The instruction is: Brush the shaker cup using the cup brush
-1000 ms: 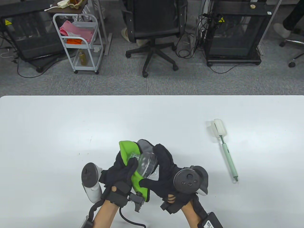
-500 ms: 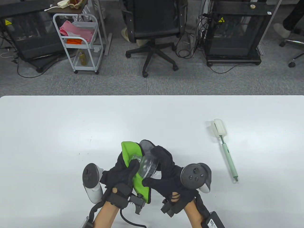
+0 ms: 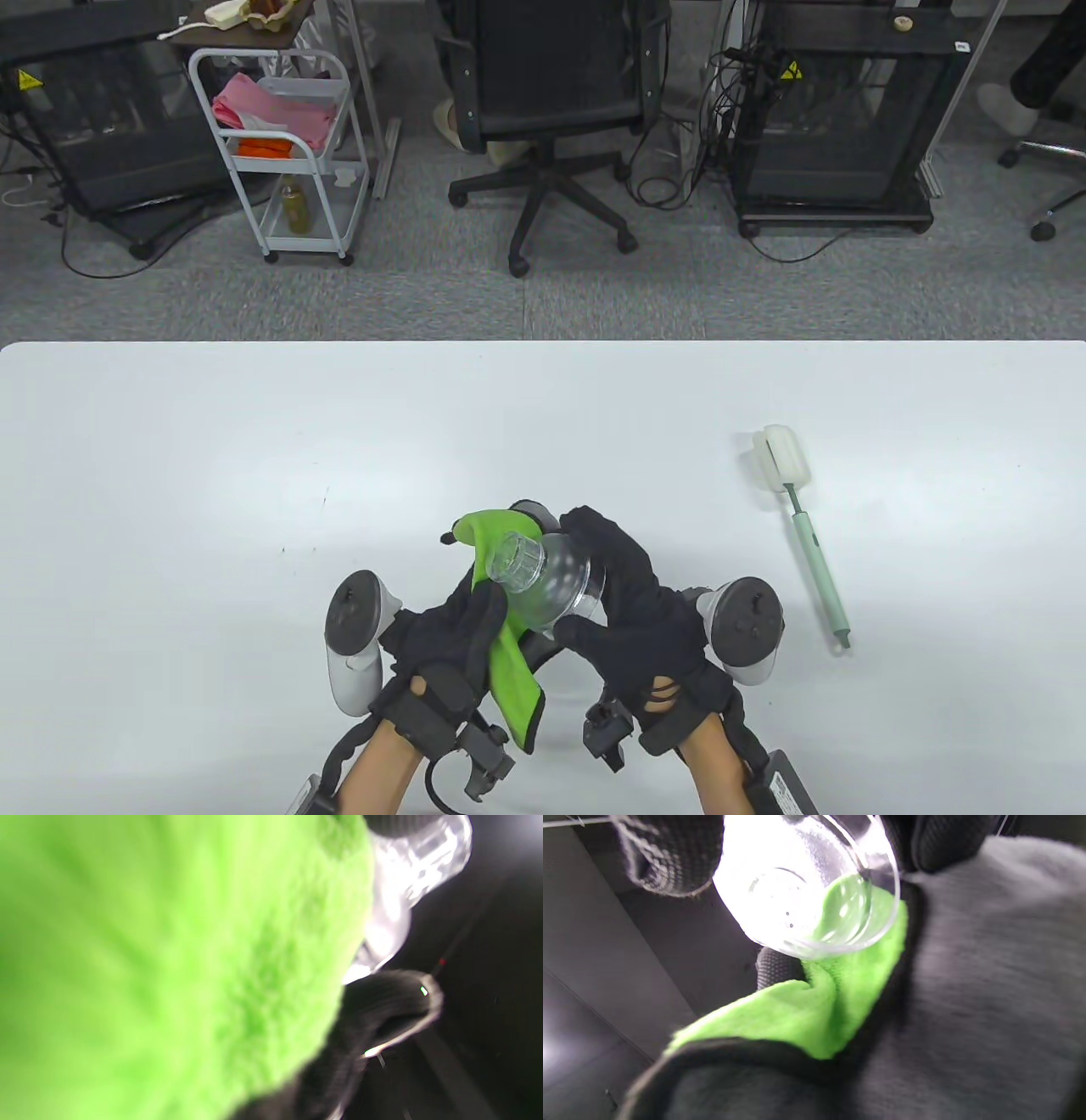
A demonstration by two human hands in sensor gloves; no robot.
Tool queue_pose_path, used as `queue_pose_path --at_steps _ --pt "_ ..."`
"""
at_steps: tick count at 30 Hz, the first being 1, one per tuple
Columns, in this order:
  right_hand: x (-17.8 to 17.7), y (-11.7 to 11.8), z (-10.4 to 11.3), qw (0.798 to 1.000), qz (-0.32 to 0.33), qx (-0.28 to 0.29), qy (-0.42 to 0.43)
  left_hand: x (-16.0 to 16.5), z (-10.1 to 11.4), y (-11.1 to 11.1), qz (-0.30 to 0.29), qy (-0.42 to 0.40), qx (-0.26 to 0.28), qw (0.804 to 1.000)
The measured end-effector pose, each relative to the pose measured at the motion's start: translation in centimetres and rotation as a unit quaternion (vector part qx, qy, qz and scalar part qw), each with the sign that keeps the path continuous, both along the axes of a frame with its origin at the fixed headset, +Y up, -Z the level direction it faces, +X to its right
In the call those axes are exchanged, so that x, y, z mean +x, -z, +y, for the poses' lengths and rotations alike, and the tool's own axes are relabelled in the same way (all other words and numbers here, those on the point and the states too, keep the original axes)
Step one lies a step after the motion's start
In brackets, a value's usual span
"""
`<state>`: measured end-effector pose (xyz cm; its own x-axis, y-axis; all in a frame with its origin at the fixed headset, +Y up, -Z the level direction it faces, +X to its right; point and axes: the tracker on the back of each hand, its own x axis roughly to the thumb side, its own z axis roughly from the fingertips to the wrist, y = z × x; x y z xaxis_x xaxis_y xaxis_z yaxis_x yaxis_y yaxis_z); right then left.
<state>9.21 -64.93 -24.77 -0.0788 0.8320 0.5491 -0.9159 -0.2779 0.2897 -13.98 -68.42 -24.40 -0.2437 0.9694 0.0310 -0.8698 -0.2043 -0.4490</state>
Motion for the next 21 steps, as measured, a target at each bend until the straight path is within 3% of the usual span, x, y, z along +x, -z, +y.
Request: queue_pose_path --at_steps 3,6,8,12,15,17,21 --pt "0.4 0.1 0.0 0.996 -0.032 0.033 -0.077 -0.5 0.0 0.0 0.026 0.007 -0.010 1.000" --pt "0.5 0.0 0.0 0.996 -0.032 0.025 -0.076 -0.6 -0.3 0.2 0.018 -0.011 -0.025 0.999" --pt "0.7 0.0 0.0 0.995 -0.052 0.022 -0.087 -0.9 -0.5 0.3 0.045 -0.033 -0.036 0.998" --pt "0.6 -0.4 0.5 0.981 -0.094 0.061 -0.157 -2.1 0.5 0.4 0.105 0.032 0.011 0.994" --pt "0.5 -1.1 1.4 0.978 -0.129 0.089 -0.136 -2.6 1.0 0.4 0.132 0.057 0.030 0.989" --pt "0.5 -1.4 1.9 0.979 -0.127 0.104 -0.119 -2.7 1.0 0.3 0.131 0.064 0.035 0.989" --pt "0.8 -1.8 2.5 0.967 -0.127 0.138 -0.171 -2.5 1.3 0.2 0.118 0.085 0.038 0.989"
